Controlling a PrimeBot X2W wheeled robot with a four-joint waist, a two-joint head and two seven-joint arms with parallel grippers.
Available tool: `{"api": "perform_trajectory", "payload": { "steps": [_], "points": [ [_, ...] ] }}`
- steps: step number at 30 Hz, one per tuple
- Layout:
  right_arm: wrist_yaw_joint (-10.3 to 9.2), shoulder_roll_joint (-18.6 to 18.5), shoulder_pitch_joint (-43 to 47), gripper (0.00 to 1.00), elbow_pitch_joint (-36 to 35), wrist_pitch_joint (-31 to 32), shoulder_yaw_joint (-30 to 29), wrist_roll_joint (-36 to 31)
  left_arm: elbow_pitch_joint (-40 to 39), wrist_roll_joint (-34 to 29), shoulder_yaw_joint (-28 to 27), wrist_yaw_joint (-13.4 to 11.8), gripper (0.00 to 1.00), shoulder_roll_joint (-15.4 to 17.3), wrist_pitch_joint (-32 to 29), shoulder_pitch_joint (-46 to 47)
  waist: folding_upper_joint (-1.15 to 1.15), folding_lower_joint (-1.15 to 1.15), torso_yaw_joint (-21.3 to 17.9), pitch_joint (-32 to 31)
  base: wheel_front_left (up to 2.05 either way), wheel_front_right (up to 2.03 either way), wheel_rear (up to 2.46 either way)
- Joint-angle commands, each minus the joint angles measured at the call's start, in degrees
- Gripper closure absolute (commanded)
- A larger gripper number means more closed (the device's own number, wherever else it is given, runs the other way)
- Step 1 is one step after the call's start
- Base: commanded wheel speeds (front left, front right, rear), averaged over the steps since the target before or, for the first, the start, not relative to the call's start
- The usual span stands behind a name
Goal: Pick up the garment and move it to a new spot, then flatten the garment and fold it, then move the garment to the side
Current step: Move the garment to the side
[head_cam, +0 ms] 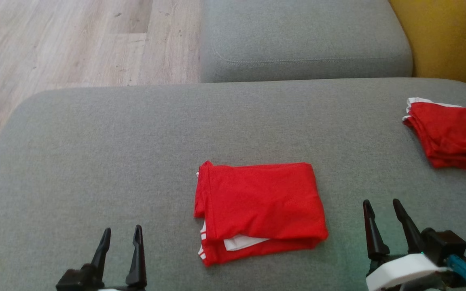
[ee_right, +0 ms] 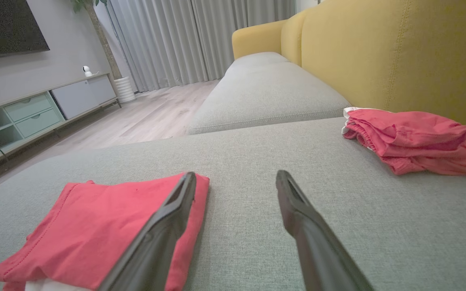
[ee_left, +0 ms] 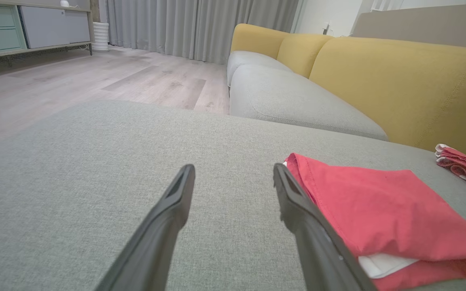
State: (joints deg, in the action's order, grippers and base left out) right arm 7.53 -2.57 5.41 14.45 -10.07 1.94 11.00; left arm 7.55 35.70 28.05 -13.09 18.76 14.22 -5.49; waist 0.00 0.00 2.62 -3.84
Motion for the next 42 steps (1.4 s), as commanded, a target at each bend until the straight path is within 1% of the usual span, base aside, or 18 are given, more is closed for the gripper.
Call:
{"api": "perform_trajectory", "payload": {
  "steps": [1,4,8,14,21,22,23,24,27,30,31,32,33,34,38,42],
  "points": [
    [-0.04,-0.31,-2.67,0.00,-1.55,0.02,1.36,-0.45,-1.45,-0.52,-1.92,0.03,0.00,0.17,0.76,1.90,0.00,0.00,0.18,0.09,0.00,0.00,0.00],
    [-0.04,-0.31,-3.08,0.00,-0.92,0.85,1.07,-0.74,-1.57,-0.69,-1.75,0.06,0.00,0.15,0.75,2.09,0.00,0.00,0.78,0.41,0.00,0.00,0.00],
    [-0.04,-0.31,-4.99,0.00,-0.18,4.25,0.69,-0.03,-1.55,-0.88,-1.53,0.15,0.00,0.17,0.70,2.42,0.00,0.00,2.14,1.03,0.00,0.00,0.00],
    [-0.04,-0.31,-10.00,0.00,1.80,9.38,-0.35,-0.50,-1.45,-1.09,-1.11,0.26,0.00,-0.07,0.57,3.14,0.00,0.00,5.83,2.63,0.00,0.00,0.00],
    [-0.04,-0.31,-14.16,0.00,9.26,15.11,-1.53,-1.74,-0.93,-1.23,-0.79,0.68,0.00,-0.65,0.59,4.07,0.00,0.00,10.68,5.58,0.00,0.00,0.00],
    [-0.04,-0.31,-14.16,0.00,9.26,15.11,-1.53,-1.74,-0.93,-1.23,-0.79,0.68,0.00,-0.65,0.59,4.07,0.00,0.00,10.68,5.58,0.00,0.00,0.00],
    [-0.04,-0.31,-14.76,0.00,10.55,15.55,-1.74,-1.80,-0.82,-1.26,-0.82,0.75,0.00,-0.75,0.60,4.21,0.00,0.00,11.18,5.98,0.00,0.00,0.00],
    [-0.04,-0.31,-15.85,0.00,13.35,16.36,-1.96,-1.37,-0.59,-1.32,-0.85,0.93,0.00,-0.94,0.63,4.45,0.00,0.00,12.12,6.72,0.00,0.00,0.00],
    [-0.04,-0.31,-17.34,0.00,17.30,17.08,-1.69,-1.08,-0.23,-1.56,-0.90,1.20,0.00,-1.15,0.66,4.68,0.00,0.00,13.05,7.40,0.00,0.00,0.00],
    [-0.04,-0.31,-18.49,0.00,20.25,17.48,-0.23,0.09,0.05,-1.79,-0.97,1.35,0.00,-1.40,0.69,4.81,0.00,0.00,13.36,7.63,0.00,0.00,0.00],
    [-0.04,-0.31,-18.75,0.09,21.01,17.70,0.32,0.67,0.13,-1.85,-1.02,1.37,0.00,-1.44,0.70,4.78,0.00,0.00,13.31,7.63,0.00,0.00,0.00],
    [-0.04,-0.31,-18.98,0.47,21.67,17.96,0.97,1.29,0.18,-1.92,-1.05,1.41,0.00,-1.44,0.70,4.69,0.00,0.00,13.13,7.60,0.00,0.00,0.00],
    [-0.04,-0.31,-19.25,0.64,22.11,17.86,1.46,1.76,0.19,-1.99,-1.04,1.46,0.00,-1.46,0.71,4.63,0.00,0.00,12.88,7.57,0.00,0.00,0.00],
    [-0.04,-0.31,-19.57,1.00,22.43,17.50,1.78,2.05,0.17,-2.10,-0.98,1.52,0.00,-1.49,0.71,4.61,0.00,0.00,12.53,7.57,0.00,0.00,0.00],
    [-0.04,-0.31,-21.47,1.00,22.83,14.87,1.58,1.63,-0.14,-2.50,-0.94,1.67,0.00,-1.50,0.73,4.63,0.00,0.00,9.85,7.64,0.00,0.00,0.00],
    [-0.04,-0.31,-23.88,1.00,21.91,12.87,0.68,0.21,-0.90,-2.90,-1.10,1.66,0.00,-1.45,0.74,4.72,0.00,0.00,4.83,8.08,0.00,0.00,0.00]
  ]
}}
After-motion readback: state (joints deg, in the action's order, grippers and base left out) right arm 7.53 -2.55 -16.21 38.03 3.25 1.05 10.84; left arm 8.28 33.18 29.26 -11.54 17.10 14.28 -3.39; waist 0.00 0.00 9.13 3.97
